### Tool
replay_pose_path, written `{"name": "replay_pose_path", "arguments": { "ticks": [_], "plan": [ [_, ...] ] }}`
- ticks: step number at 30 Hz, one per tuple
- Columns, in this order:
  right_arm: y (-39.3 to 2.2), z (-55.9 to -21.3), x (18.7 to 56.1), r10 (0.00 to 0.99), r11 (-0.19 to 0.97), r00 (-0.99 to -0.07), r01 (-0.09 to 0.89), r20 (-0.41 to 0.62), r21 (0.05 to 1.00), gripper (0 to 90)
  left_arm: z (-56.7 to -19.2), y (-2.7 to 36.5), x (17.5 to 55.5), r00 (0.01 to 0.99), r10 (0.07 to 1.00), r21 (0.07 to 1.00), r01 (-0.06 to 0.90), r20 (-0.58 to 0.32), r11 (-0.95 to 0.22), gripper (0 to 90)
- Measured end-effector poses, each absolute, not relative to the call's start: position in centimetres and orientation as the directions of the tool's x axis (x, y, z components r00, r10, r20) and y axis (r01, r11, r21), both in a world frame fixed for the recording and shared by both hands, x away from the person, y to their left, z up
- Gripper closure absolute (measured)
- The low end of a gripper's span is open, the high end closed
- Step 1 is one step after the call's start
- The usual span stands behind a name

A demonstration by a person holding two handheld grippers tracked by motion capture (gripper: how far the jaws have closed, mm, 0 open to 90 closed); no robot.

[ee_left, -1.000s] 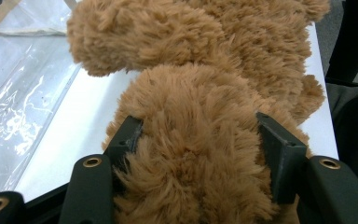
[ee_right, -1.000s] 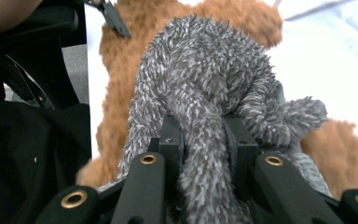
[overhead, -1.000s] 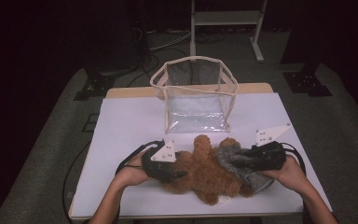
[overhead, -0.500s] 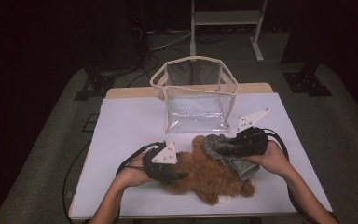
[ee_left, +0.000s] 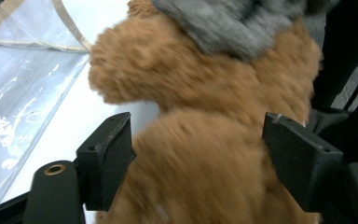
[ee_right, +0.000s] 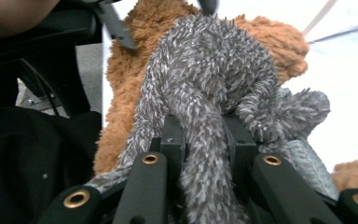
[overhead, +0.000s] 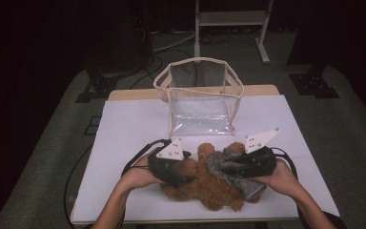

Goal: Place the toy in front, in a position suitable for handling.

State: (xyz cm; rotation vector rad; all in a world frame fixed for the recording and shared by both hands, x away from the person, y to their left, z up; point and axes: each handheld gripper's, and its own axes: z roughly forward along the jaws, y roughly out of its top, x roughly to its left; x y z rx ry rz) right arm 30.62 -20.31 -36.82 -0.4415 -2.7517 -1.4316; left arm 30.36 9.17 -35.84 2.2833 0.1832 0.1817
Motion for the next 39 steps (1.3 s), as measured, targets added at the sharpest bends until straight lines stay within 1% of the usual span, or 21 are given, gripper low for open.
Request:
{"name": "replay_pose_path", "arguments": {
  "ticks": [2, 3, 6, 9, 11, 14, 18, 22, 25, 30, 31, 35, 39],
  "plan": [
    [-20.3, -36.7, 29.7, 0.234, 0.547, -0.964, 0.237, 0.125, 0.803, 73.2, -36.1, 8.5, 30.0, 0.987, 0.145, 0.726, 0.046, 0.074, -0.686, 34.7],
    [-20.3, -36.6, 29.5, 0.231, 0.549, -0.965, 0.232, 0.120, 0.803, 73.2, -36.3, 8.3, 29.8, 0.987, 0.134, 0.718, 0.033, 0.084, -0.695, 41.3],
    [-20.5, -36.0, 29.8, 0.233, 0.548, -0.965, 0.233, 0.120, 0.804, 73.1, -36.8, 8.0, 29.4, 0.984, 0.137, 0.711, 0.013, 0.117, -0.703, 44.7],
    [-20.4, -35.5, 31.1, 0.243, 0.535, -0.960, 0.254, 0.141, 0.806, 73.2, -36.8, 8.0, 29.1, 0.982, 0.119, 0.702, -0.017, 0.145, -0.712, 47.7],
    [-19.7, -35.2, 31.9, 0.252, 0.545, -0.957, 0.263, 0.144, 0.796, 73.2, -36.8, 8.0, 29.0, 0.982, 0.115, 0.698, -0.025, 0.153, -0.715, 48.6],
    [-18.1, -34.8, 32.9, 0.237, 0.555, -0.961, 0.257, 0.145, 0.791, 73.2, -36.8, 7.9, 28.8, 0.981, 0.097, 0.694, -0.048, 0.168, -0.718, 49.0],
    [-15.8, -33.9, 34.0, 0.227, 0.565, -0.967, 0.230, 0.119, 0.792, 73.2, -36.8, 8.0, 28.7, 0.981, 0.091, 0.695, -0.055, 0.171, -0.717, 49.0],
    [-14.7, -33.7, 34.7, 0.234, 0.577, -0.964, 0.242, 0.126, 0.780, 73.2, -36.9, 8.0, 28.6, 0.983, 0.087, 0.693, -0.051, 0.162, -0.719, 48.8],
    [-15.1, -34.1, 34.6, 0.232, 0.585, -0.963, 0.252, 0.139, 0.771, 73.1, -36.9, 8.1, 28.6, 0.983, 0.086, 0.694, -0.051, 0.161, -0.719, 48.9],
    [-18.0, -35.2, 33.6, 0.265, 0.598, -0.951, 0.293, 0.161, 0.746, 73.1, -36.8, 8.0, 28.6, 0.983, 0.081, 0.687, -0.056, 0.165, -0.724, 49.0],
    [-18.0, -35.2, 33.6, 0.265, 0.598, -0.951, 0.293, 0.161, 0.746, 73.1, -36.8, 8.0, 28.6, 0.983, 0.081, 0.687, -0.056, 0.165, -0.724, 49.0],
    [-20.9, -35.2, 33.0, 0.301, 0.589, -0.940, 0.318, 0.164, 0.743, 73.0, -36.8, 7.8, 28.3, 0.983, 0.070, 0.680, -0.067, 0.172, -0.730, 49.0],
    [-20.4, -35.0, 32.8, 0.295, 0.590, -0.944, 0.302, 0.149, 0.749, 73.0, -36.8, 7.8, 28.4, 0.983, 0.065, 0.674, -0.068, 0.169, -0.735, 48.9]
  ]
}}
